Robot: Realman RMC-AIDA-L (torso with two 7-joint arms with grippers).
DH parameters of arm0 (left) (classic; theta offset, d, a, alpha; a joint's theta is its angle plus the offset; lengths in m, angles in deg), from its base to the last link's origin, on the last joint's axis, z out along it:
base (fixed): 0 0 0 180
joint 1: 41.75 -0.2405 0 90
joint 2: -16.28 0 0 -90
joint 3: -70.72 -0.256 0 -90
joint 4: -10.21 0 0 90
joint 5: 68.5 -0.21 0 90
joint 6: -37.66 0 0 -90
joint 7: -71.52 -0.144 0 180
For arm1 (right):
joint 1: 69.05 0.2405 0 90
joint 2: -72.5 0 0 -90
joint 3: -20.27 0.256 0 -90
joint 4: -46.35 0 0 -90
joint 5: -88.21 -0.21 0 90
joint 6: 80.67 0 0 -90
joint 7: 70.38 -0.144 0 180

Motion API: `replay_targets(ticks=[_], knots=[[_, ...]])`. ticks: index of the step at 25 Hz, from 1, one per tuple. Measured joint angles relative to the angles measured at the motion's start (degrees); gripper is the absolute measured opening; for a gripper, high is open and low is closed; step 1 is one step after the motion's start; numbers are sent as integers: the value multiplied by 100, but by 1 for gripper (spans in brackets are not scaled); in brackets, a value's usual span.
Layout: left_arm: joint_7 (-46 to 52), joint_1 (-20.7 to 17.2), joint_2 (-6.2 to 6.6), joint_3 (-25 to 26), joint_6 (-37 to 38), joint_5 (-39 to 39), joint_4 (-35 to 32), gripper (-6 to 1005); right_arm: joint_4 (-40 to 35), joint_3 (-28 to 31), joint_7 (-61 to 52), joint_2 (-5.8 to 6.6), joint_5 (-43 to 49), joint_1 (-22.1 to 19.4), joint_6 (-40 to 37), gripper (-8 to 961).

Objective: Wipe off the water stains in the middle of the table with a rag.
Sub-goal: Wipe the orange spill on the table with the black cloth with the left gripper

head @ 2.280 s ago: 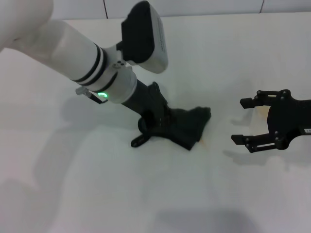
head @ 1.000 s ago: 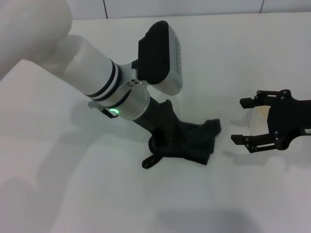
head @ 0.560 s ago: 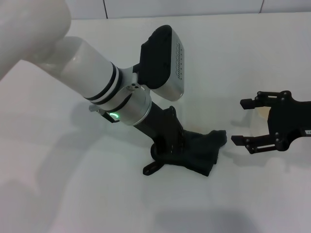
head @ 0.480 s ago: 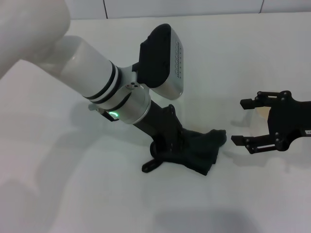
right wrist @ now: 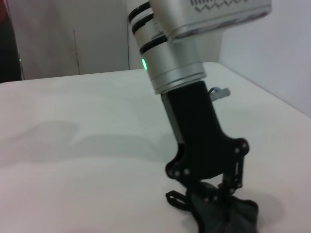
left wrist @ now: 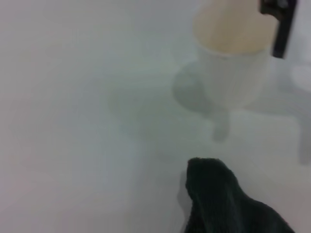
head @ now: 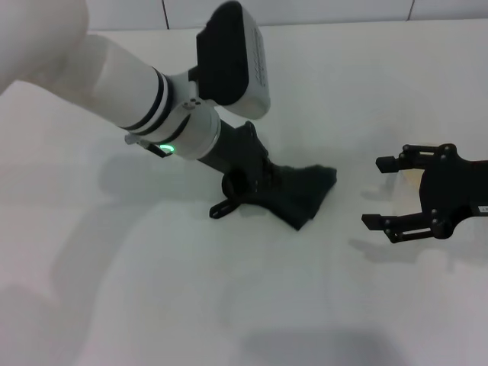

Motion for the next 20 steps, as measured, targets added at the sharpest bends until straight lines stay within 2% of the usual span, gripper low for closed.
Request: replay_targets(ticks=[8, 13, 15, 16, 20], knots=[[-9, -7, -9, 69, -507, -12, 15, 59, 3, -8, 7, 0, -5, -4, -23, 857], [-23, -7, -31, -15, -548, 45, 25, 59, 12, -8, 19, 0, -56, -4, -29, 857], [-23, -9, -36, -174, -558, 163, 26, 60, 17, -9, 22, 0, -65, -6, -30, 857], [-23, -13, -41, -468, -561, 332, 27, 60, 17, -9, 23, 0, -65, -8, -30, 857], [-23, -16, -42, -775, -563, 488, 33, 60, 17, -9, 25, 0, -66, -12, -30, 856]])
